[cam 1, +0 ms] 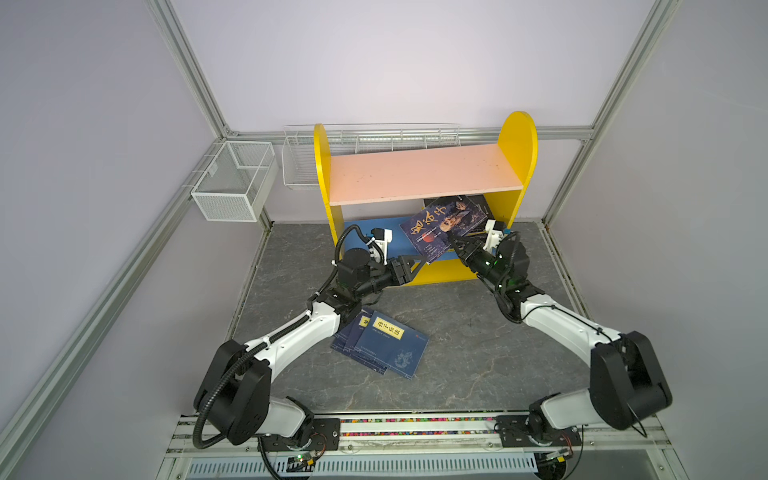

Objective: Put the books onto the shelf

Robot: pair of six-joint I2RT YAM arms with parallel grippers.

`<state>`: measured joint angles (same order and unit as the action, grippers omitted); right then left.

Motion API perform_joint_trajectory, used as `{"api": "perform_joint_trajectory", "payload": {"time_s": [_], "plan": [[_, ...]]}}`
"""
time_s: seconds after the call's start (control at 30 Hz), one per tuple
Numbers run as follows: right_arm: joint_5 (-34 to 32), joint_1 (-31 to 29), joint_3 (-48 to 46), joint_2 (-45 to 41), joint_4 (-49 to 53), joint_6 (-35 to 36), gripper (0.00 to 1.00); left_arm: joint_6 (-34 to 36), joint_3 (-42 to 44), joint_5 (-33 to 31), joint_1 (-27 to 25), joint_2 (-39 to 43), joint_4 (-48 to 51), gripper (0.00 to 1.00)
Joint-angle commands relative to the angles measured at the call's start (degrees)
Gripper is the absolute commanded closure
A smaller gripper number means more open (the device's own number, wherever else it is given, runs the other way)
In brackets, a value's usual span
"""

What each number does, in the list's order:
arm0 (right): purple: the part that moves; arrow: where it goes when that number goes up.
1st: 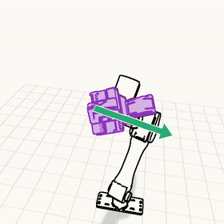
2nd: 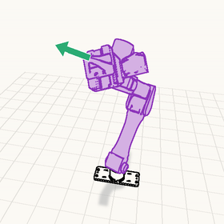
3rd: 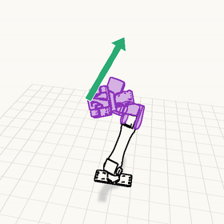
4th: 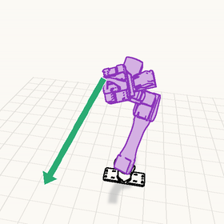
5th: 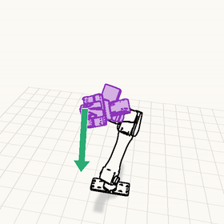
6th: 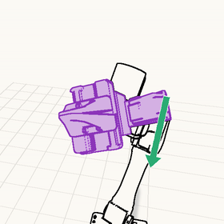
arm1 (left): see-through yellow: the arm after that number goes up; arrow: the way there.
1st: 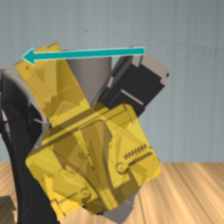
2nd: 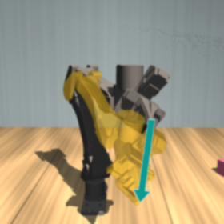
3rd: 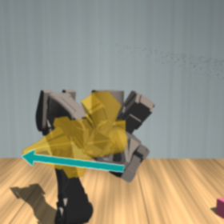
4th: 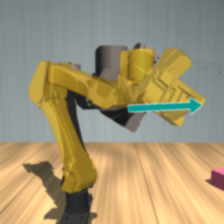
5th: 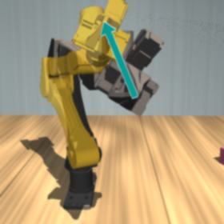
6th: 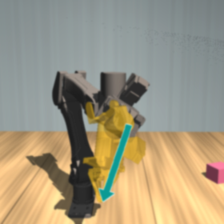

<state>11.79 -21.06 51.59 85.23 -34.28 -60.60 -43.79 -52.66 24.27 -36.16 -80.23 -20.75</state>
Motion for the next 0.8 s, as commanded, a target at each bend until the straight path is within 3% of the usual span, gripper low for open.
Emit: {"api": "perform_joint_trajectory", "payload": {"time_s": [0.0,0.23,0.6,0.77], "plan": [[-1.3,0.5,3.9,2.5,-10.7,-2.4,0.90,3.5,1.7,-3.8,-0.1,1.7,4.1,0.40],[-3.3,0.8,7.0,7.0,-12.4,-3.8,0.90,4.8,4.0,-5.0,0.0,3.5,5.8,0.42],[-15.4,1.2,4.2,4.9,-8.7,-7.0,0.89,4.6,4.2,-4.4,0.0,3.1,5.7,0.42],[-17.9,1.4,2.5,3.4,-7.1,-8.8,0.90,4.4,4.3,-4.2,0.0,2.6,5.6,0.42]]}}
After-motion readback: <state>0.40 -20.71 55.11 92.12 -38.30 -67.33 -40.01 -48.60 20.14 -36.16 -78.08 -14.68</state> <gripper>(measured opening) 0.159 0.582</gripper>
